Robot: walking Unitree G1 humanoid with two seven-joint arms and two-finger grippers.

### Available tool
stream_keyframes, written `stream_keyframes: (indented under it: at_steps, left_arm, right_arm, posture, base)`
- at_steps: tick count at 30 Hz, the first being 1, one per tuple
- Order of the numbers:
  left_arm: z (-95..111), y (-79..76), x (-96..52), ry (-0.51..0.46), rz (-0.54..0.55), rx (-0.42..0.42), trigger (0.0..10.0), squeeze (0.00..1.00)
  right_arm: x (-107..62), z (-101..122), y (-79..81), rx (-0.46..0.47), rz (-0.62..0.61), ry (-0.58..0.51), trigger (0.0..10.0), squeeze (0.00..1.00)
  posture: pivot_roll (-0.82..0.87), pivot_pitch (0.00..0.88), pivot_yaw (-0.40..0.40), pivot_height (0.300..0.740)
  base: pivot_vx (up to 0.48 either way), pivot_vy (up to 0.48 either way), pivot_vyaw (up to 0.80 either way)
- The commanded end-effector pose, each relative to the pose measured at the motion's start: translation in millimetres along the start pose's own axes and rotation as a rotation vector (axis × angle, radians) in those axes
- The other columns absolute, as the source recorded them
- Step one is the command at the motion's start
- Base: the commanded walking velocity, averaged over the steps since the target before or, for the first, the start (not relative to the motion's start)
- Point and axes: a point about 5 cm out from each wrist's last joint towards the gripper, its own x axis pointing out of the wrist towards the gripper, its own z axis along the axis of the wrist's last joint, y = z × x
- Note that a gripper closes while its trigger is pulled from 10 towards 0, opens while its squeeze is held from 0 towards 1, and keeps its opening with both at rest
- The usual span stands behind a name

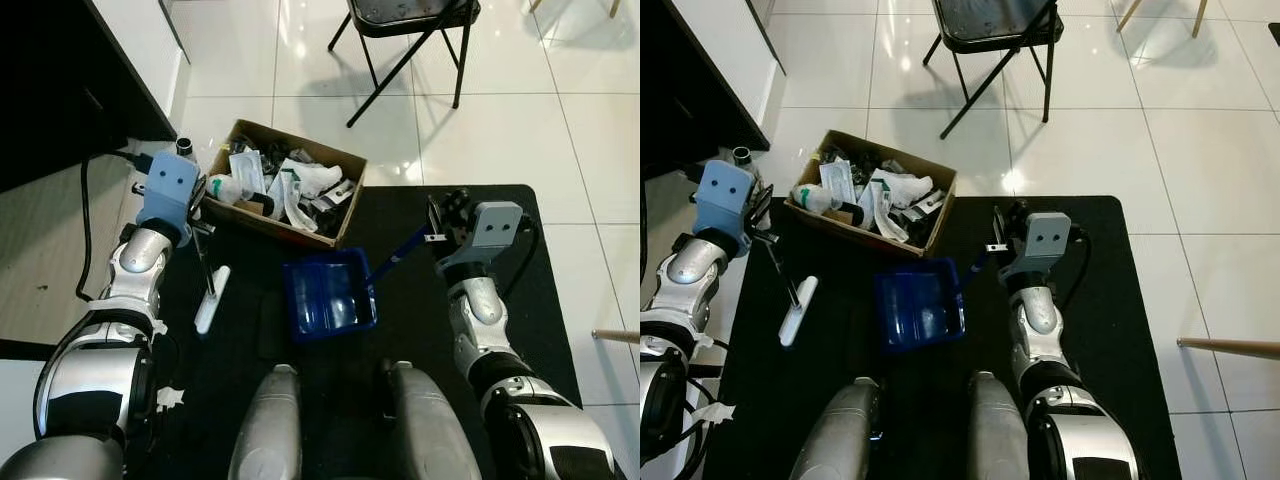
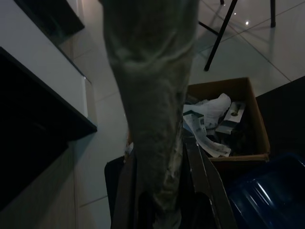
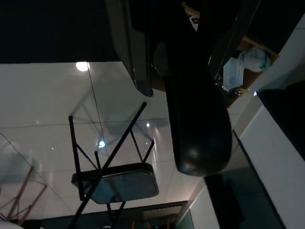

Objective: Sweep floor

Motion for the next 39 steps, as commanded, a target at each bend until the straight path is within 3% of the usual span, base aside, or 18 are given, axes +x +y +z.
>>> stream_keyframes:
  at_steps: [1, 6, 12, 19, 26, 39]
  left_arm:
    - [-3, -0.3, -0.5, 0.016, 0.016, -0.017, 10.0, 0.00]
    - [-3, 0.6, -0.6, 0.016, 0.020, -0.018, 10.0, 0.00]
    - [-3, 2.1, -1.4, 0.017, 0.023, -0.019, 10.0, 0.00]
    - [-5, 0.6, -1.7, 0.020, 0.018, -0.029, 10.0, 0.00]
    - [-3, -4.1, 0.9, 0.018, 0.006, -0.038, 10.0, 0.00]
    - [0, -3.4, 3.7, 0.012, 0.007, -0.039, 10.0, 0.00]
  right_arm:
    - [-8.1, -14, 4.9, 0.063, -0.029, 0.068, 10.0, 0.00]
    - [-6.4, -14, 12.2, 0.118, -0.034, 0.070, 10.0, 0.00]
    - [-5.3, -14, 13.5, 0.118, -0.020, 0.080, 10.0, 0.00]
    - [-7.0, -22, 4.1, 0.101, -0.036, 0.173, 10.0, 0.00]
    - [-9.2, -34, -3.2, 0.069, -0.026, 0.348, 10.0, 0.00]
    - [5.1, -24, 2.1, 0.039, 0.021, 0.412, 10.0, 0.00]
  posture:
    - [0.01, 0.277, 0.010, 0.740]
    - [0.01, 0.272, 0.008, 0.740]
    - [0.01, 0.265, 0.005, 0.740]
    - [-0.01, 0.250, 0.000, 0.740]
    - [-0.02, 0.233, 0.001, 0.740]
    - [-0.02, 0.220, 0.002, 0.740]
  base:
    - [0.000, 0.000, 0.00]
    - [0.000, 0.000, 0.00]
    - [0.000, 0.000, 0.00]
    - [0.000, 0.000, 0.00]
    - [0.000, 0.000, 0.00]
    - [0.000, 0.000, 0.00]
